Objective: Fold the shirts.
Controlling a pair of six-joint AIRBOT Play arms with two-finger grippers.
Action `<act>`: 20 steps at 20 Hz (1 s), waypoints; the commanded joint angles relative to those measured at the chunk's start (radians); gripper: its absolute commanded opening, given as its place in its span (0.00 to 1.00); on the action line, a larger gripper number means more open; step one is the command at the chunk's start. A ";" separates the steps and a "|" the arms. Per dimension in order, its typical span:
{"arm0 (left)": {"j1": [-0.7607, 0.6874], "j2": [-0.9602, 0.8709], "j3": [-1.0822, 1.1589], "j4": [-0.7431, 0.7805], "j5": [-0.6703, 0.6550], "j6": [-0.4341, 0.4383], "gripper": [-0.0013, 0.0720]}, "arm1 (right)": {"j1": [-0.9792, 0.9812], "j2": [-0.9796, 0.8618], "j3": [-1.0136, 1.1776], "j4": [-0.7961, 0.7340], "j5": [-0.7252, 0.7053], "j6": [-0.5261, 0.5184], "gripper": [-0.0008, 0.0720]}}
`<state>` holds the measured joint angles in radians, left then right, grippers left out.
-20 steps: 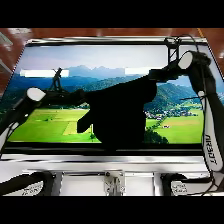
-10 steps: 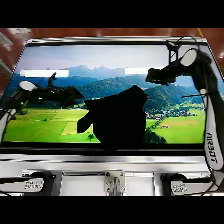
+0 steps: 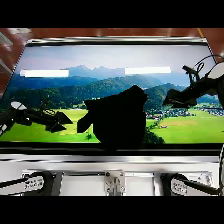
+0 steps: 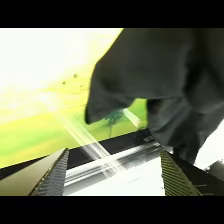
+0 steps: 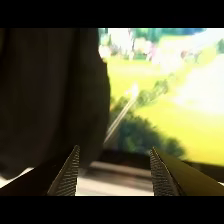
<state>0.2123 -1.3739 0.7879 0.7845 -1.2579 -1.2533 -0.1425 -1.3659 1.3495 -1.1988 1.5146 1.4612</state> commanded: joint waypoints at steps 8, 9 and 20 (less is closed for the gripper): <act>-0.155 -0.147 -0.110 -0.220 0.261 0.108 0.92 | 0.066 0.016 -0.134 0.153 -0.148 -0.003 0.78; -0.160 -0.147 -0.110 -0.238 0.282 0.108 0.91 | 0.065 0.016 -0.134 0.154 -0.142 -0.003 0.78; -0.163 -0.130 -0.109 -0.254 0.298 0.154 0.07 | 0.065 0.016 -0.373 0.070 -0.034 -0.042 0.78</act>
<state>0.0502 -1.5158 0.6773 0.5411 -0.9443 -1.1313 -0.0772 -1.3499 1.0943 -1.1229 1.4677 1.4330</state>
